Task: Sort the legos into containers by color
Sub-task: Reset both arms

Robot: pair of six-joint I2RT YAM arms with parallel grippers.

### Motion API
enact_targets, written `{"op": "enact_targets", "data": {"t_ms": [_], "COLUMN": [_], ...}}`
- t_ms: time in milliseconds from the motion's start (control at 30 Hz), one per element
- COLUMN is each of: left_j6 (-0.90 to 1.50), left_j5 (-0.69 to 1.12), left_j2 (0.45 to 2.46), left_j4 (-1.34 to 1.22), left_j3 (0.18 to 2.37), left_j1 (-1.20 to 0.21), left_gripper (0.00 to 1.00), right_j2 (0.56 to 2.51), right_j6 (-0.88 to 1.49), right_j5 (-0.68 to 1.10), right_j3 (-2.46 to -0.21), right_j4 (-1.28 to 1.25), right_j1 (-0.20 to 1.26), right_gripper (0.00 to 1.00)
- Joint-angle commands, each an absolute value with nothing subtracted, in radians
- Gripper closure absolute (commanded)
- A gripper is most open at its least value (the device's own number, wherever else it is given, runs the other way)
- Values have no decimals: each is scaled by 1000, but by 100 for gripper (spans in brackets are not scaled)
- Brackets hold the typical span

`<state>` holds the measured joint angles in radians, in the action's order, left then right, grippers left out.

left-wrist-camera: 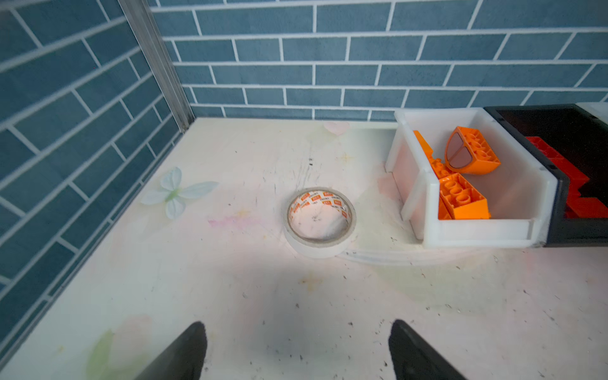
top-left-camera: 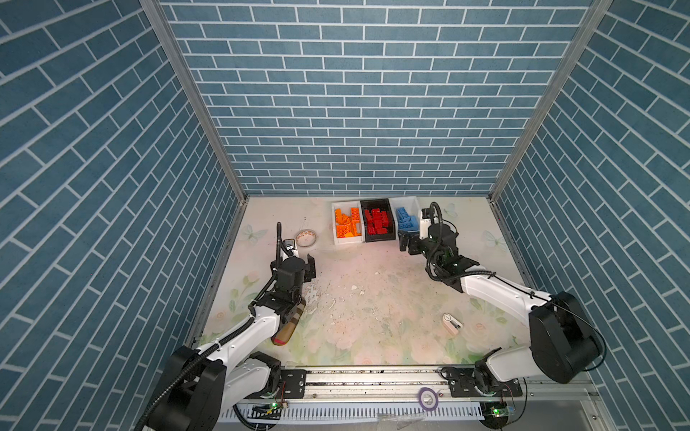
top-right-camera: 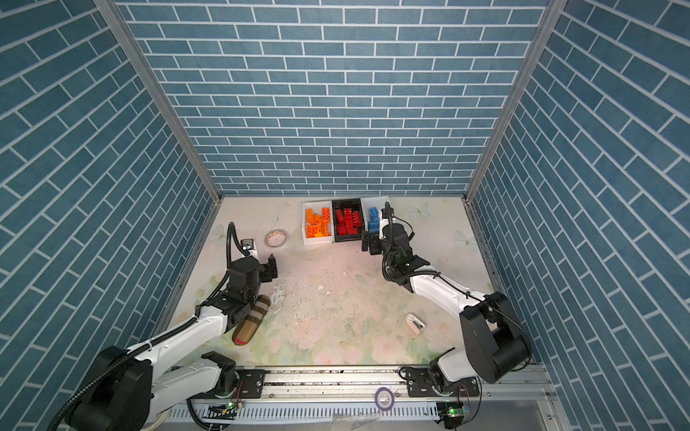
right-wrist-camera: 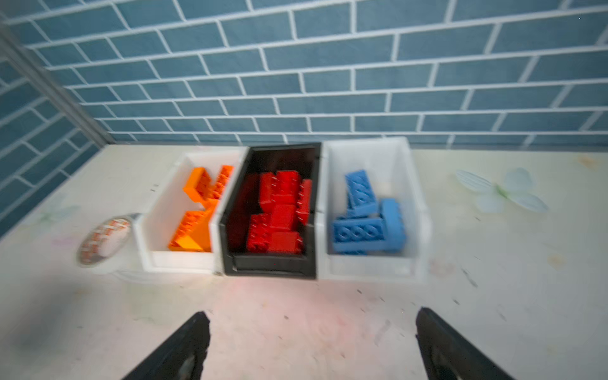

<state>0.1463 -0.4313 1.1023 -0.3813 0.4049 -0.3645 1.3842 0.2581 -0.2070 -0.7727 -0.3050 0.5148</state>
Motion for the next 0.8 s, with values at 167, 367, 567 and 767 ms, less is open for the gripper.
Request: {"op": "enact_targets", "data": {"t_ms": [167,367,567,767], "left_j6": [-20,-96,-73,-39], "left_j5": [-327,-279,-220,-228], "left_j2": [1237,1390,1455,1508], "left_j4": [-850,-960,-1284,-1235], "left_j3": [291,313,172,226], "left_j1": [-228,-209,-144,-121], "left_gripper": [11,11,11,12], "right_j2": [1134,1137,1182,1378], "right_j6": [-5,-62,-8,-37], "right_j5": [-452,-484,-328,-267], "right_j3": [-441,-302,-131,-121], "right_j4": [-582,-708,-1058,-1310], "right_j1": [372,243,133,112], "right_gripper": [2,2,2,6]}}
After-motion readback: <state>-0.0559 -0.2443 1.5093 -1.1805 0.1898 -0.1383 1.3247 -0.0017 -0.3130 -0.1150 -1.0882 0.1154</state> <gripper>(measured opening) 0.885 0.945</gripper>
